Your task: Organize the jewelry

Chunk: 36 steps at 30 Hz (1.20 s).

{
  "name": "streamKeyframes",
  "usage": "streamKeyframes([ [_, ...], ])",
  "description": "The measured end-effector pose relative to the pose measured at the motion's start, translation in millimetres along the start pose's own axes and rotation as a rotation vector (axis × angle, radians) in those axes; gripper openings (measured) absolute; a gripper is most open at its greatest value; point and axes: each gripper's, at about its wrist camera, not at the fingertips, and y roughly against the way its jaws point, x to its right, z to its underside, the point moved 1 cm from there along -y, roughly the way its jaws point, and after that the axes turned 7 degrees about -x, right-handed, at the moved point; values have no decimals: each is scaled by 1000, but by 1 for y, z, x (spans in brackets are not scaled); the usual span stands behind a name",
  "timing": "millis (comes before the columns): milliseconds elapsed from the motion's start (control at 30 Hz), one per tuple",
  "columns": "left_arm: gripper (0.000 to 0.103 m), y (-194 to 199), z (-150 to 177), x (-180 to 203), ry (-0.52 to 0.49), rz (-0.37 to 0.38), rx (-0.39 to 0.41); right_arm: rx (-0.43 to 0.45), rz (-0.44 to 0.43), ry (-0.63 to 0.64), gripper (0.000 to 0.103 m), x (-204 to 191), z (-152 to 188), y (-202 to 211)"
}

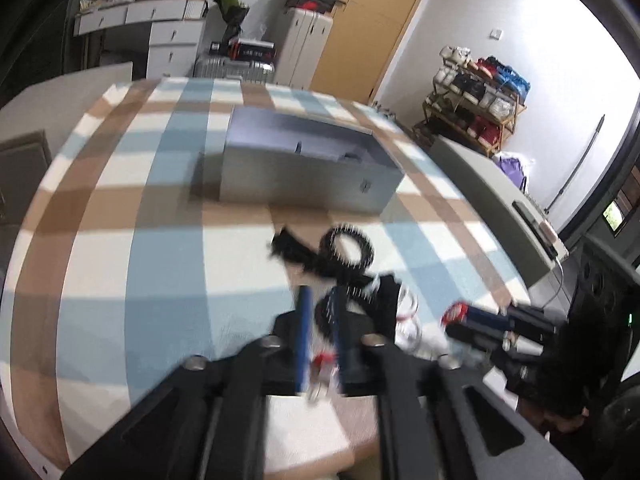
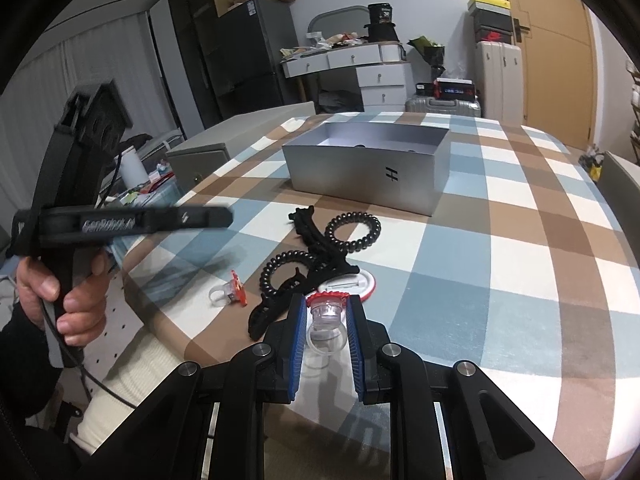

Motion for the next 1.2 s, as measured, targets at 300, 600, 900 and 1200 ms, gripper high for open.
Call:
streamKeyframes([
  [300, 40, -15, 21, 11, -30, 67, -67, -2, -5, -10, 19, 1, 0, -1],
  [600, 17, -23, 25, 15, -85, 23, -96, 5, -1, -14, 19, 1, -1, 1],
  [900, 17, -13, 17, 16, -115, -15, -45, 16, -12, -16, 19, 3, -9, -2],
  [1200, 17, 0, -19, 14, -108, -58, 64, 75, -51, -42, 19, 16, -46, 0],
])
